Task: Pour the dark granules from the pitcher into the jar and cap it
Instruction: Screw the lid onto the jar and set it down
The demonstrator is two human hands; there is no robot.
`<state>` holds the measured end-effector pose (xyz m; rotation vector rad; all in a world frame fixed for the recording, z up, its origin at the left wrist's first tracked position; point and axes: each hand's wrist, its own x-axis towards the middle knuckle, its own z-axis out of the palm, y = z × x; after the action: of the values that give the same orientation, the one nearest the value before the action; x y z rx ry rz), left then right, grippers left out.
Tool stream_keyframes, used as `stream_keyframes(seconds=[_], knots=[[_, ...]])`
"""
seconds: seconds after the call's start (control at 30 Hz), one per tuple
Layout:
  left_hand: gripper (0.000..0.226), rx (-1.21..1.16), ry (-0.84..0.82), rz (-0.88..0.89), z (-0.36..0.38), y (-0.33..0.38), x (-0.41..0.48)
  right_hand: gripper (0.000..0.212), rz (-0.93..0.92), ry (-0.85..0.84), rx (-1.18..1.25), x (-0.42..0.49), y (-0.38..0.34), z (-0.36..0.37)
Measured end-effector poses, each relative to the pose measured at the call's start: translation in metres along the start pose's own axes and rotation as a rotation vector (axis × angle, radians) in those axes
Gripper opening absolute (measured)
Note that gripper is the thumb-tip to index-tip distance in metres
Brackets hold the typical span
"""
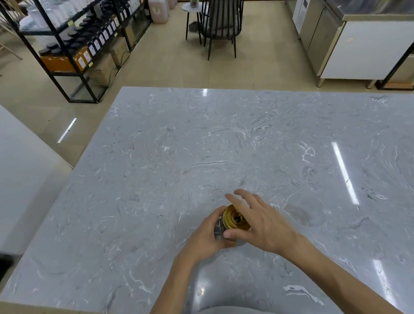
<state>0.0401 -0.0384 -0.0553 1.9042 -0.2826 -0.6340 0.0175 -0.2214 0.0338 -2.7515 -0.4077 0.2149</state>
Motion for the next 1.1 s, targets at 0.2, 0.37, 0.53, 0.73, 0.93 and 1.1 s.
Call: stream_keyframes(seconds=[0.2,0.37,0.53,0.73,0.93,1.1], knots=[[0.089,0.002,0.009,0.015,0.0008,0.0006,-0.0012,0.083,0.011,0.042,0.031,-0.0043,0.0022,0.0011],[0.089,0.013,0.01,0.008,0.0009,-0.0005,-0.0015,0.085,0.051,0.05,0.008,-0.0063,0.0066,0.0006],[0.087,0.015,0.01,0.006,0.0008,-0.0003,-0.0021,0.081,0.08,0.071,-0.029,-0.0087,0.0064,0.0011],[0.083,-0.008,0.011,0.015,0.0003,0.0025,-0.003,0.086,0.079,0.059,-0.048,-0.0064,0.004,0.001],[0.081,-0.02,0.007,0.029,-0.0006,0.0033,-0.0031,0.085,0.132,0.053,-0.064,-0.0035,0.002,0.0017],[0.09,-0.009,0.009,0.011,0.0008,-0.0018,-0.0004,0.078,0.117,0.167,-0.067,-0.0034,0.006,-0.0007]])
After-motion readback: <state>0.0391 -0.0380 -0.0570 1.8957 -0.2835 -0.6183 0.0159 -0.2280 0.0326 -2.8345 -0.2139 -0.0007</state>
